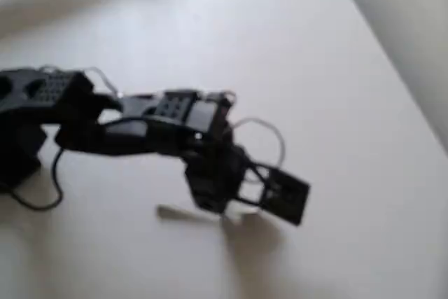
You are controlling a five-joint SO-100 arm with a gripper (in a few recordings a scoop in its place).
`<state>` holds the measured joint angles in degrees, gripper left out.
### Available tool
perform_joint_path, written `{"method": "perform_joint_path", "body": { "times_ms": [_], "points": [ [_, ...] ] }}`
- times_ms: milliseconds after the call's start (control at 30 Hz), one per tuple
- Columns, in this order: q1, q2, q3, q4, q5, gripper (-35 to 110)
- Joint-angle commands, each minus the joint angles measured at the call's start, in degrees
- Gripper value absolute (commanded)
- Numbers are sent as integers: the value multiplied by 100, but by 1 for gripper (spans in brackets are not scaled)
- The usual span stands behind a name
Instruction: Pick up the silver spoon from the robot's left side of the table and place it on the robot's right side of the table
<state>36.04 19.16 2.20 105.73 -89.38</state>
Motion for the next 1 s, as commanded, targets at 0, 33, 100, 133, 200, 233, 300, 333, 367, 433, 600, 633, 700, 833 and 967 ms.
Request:
{"method": "perform_joint_path", "body": {
  "times_ms": [0, 33, 100, 133, 200, 233, 300, 333, 367, 433, 600, 633, 700, 833, 967],
  "points": [
    [132, -114, 26, 44, -70, -1],
    [132, -105, 26, 44, -70, 1],
    [149, -79, 26, 44, -70, 12],
    [167, -62, 26, 44, -79, 15],
    [202, -9, 26, 44, -88, 19],
    [220, 26, 26, 44, -97, 21],
    [272, 105, 26, 44, -105, 28],
    [299, 149, 26, 44, -105, 31],
    [325, 193, 26, 44, -105, 31],
    [360, 316, 26, 44, -114, 31],
    [378, 967, 18, 44, -26, 31],
    [352, 1169, 18, 44, 35, 31],
    [255, 1661, 18, 44, 193, 30],
    [-70, 2856, 18, 44, 738, 30],
    [-519, 4254, 35, 44, 1846, 30]
  ]
}}
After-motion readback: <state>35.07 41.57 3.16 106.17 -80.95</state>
